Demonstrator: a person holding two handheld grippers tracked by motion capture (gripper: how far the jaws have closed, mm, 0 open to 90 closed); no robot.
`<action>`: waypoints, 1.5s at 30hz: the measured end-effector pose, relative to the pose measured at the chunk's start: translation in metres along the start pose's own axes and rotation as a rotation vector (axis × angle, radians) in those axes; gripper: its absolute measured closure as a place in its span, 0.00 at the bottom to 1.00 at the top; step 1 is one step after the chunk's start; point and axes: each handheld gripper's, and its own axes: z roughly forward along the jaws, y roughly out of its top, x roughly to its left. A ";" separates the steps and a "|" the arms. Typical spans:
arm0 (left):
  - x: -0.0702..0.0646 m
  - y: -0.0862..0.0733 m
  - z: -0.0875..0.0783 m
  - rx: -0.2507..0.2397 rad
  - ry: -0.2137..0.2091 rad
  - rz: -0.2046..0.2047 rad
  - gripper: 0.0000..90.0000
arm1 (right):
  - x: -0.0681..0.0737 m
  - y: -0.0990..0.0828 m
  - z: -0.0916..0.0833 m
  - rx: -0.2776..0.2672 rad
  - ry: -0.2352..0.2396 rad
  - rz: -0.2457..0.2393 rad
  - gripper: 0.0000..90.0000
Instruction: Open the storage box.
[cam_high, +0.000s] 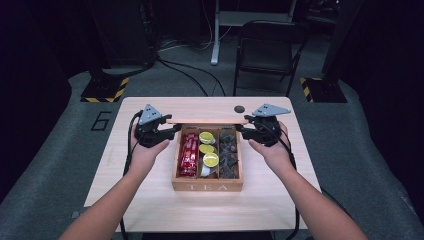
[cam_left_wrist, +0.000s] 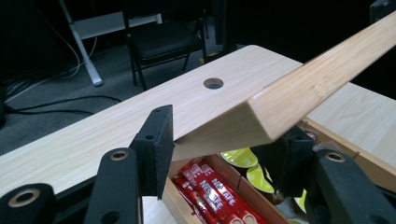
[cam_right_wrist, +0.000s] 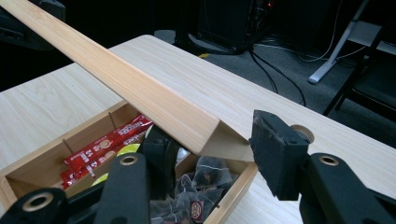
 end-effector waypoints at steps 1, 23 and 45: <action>0.000 0.000 0.000 0.000 0.000 0.000 0.54 | 0.000 0.001 0.000 0.000 -0.003 -0.002 0.57; 0.014 0.014 0.013 -0.031 0.044 -0.015 0.64 | -0.014 0.015 0.011 -0.048 -0.053 0.014 0.66; 0.027 0.026 0.028 -0.033 0.091 -0.029 0.71 | -0.027 0.020 0.034 -0.052 -0.095 0.056 0.64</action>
